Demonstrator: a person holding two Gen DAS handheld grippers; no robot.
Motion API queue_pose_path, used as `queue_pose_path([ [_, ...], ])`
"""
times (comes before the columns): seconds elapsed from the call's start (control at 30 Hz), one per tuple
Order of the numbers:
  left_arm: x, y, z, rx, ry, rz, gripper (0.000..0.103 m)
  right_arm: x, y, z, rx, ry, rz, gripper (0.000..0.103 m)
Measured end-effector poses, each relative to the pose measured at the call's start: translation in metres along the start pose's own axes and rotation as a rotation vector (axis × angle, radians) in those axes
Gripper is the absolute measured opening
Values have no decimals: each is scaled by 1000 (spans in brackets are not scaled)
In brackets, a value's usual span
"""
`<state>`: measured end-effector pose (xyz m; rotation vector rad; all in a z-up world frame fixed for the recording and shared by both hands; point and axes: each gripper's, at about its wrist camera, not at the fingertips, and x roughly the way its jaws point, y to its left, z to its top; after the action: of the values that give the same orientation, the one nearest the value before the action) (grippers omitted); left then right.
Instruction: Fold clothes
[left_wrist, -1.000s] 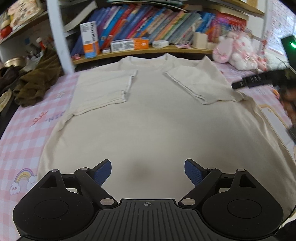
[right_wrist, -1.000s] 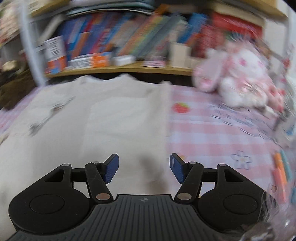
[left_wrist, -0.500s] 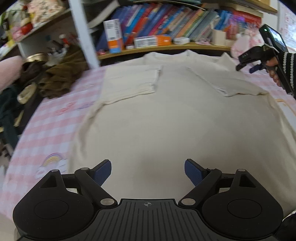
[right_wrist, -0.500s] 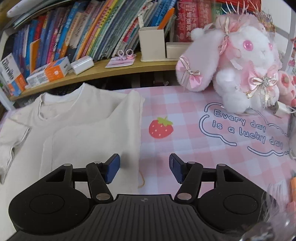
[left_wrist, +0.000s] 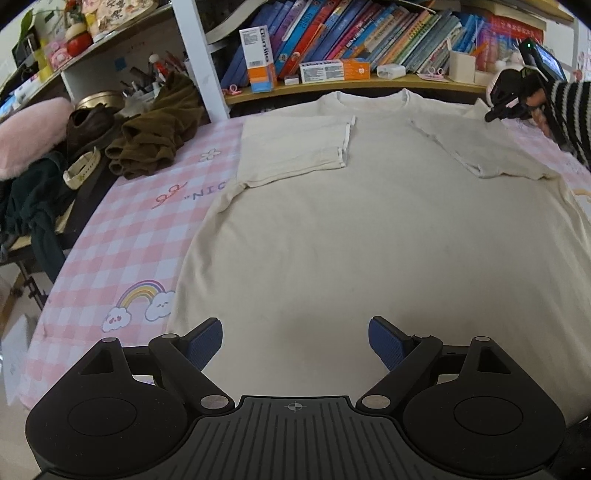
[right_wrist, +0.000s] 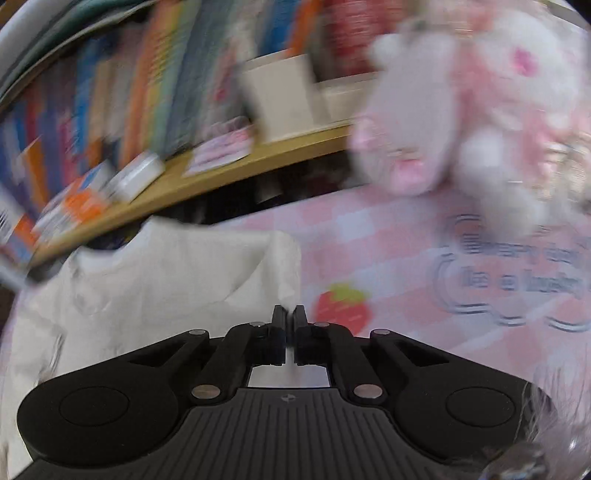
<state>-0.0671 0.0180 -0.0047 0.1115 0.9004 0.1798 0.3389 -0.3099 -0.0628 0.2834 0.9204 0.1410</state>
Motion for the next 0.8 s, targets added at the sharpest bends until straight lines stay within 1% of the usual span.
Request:
queue_pose_path([
  [0.07, 0, 0, 0, 9, 0, 1, 89, 2, -15, 2, 76, -5, -29, 4],
  [0.1, 1, 0, 0, 13, 0, 0, 89, 0, -17, 1, 71, -16, -41, 7],
  [0.17, 2, 0, 2, 17, -8, -6, 89, -5, -21, 0, 61, -39, -65, 22],
  [0.2, 2, 0, 3, 18, -12, -11, 89, -12, -23, -1, 43, -58, -84, 34],
  [0.23, 3, 0, 5, 18, -17, -16, 89, -23, -23, -5, 17, -70, -72, 36],
  [0.3, 5, -1, 7, 17, -24, -32, 89, -44, -24, -11, -37, -95, -48, 36],
  [0.37, 10, -2, 10, 8, -26, -54, 89, -70, -22, -29, -121, -78, 4, 36],
  [0.4, 12, -2, 11, 1, -27, -63, 89, -80, -22, -38, -160, -60, 25, 36],
  [0.5, 19, -1, 15, -48, -33, -83, 89, -109, -13, -80, -280, 8, 66, 36],
  [0.57, 22, 1, 17, -97, -36, -94, 89, -119, -5, -106, -351, 34, 59, 36],
  [0.63, 22, 2, 19, -150, -38, -98, 89, -121, 3, -128, -411, 39, 16, 35],
  [0.7, 21, 2, 20, -188, -41, -93, 89, -118, 1, -138, -404, 38, 2, 33],
  [0.77, 18, 0, 18, -210, -43, -85, 89, -115, -4, -143, -372, 36, 4, 14],
  [0.8, 15, -2, 17, -216, -45, -79, 89, -115, -10, -142, -346, 35, 8, 9],
])
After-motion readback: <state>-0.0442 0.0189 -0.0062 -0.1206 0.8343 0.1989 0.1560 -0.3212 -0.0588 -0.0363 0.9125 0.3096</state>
